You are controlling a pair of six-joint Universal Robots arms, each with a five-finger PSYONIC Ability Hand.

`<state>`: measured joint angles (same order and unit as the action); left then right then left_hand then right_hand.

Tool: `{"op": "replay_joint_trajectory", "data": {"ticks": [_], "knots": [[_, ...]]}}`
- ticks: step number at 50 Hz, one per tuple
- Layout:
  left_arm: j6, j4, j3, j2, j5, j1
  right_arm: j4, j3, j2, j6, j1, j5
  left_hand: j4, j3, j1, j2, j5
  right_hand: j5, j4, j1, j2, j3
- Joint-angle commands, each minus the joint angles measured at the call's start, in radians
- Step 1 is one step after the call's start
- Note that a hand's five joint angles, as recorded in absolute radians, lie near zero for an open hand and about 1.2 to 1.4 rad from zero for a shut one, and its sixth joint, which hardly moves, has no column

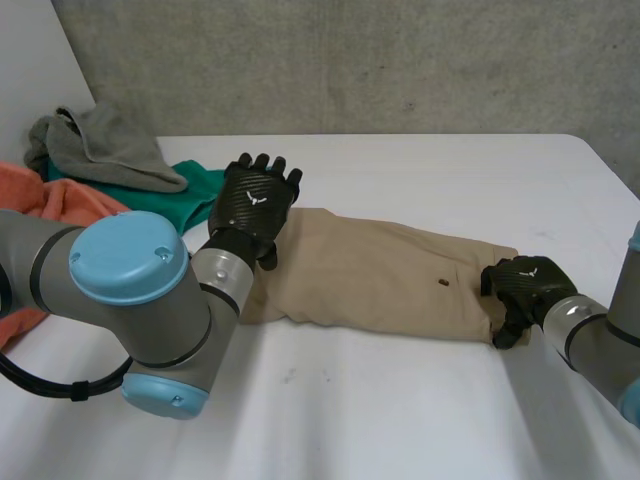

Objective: Fold the laundry.

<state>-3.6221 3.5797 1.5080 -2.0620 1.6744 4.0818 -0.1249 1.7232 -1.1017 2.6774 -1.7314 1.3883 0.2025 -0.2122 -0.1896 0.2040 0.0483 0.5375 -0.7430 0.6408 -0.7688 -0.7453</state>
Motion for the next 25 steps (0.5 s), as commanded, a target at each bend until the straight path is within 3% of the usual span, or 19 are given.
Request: {"op": "replay_joint_trajectory", "data": {"ticks": [1,7,15,18,22,25], "knots": [[-0.004,-0.002,0.008,0.009,0.001,-0.001,-0.074,-0.013,0.011,-0.017,0.027,0.055,-0.028,0.038,0.015,-0.029,-0.048,0.684,-0.653,0.755,-0.627,-0.651],[-0.004,-0.002,0.023,0.054,0.001,-0.001,-0.094,0.019,-0.157,-0.122,0.059,0.069,-0.028,0.038,0.015,-0.029,-0.048,0.684,-0.653,0.755,-0.627,-0.651],[-0.001,-0.004,0.066,0.103,0.001,0.026,-0.101,-0.014,-0.184,-0.422,0.085,0.063,-0.028,0.038,0.015,-0.029,-0.048,0.684,-0.653,0.755,-0.627,-0.651],[0.000,-0.007,0.081,0.112,0.001,0.040,-0.116,-0.059,-0.181,-0.521,0.043,0.040,-0.028,0.038,0.015,-0.029,-0.048,0.684,-0.653,0.755,-0.627,-0.651],[0.016,-0.009,0.089,0.114,0.001,0.052,-0.140,-0.137,-0.140,-0.587,-0.166,-0.128,-0.028,0.038,0.015,-0.029,-0.048,0.684,-0.653,0.755,-0.627,-0.651],[0.030,-0.010,0.090,0.115,0.001,0.060,-0.148,-0.162,-0.080,-0.593,-0.247,-0.230,-0.028,0.038,0.015,-0.029,-0.048,0.684,-0.653,0.755,-0.627,-0.651]]}}
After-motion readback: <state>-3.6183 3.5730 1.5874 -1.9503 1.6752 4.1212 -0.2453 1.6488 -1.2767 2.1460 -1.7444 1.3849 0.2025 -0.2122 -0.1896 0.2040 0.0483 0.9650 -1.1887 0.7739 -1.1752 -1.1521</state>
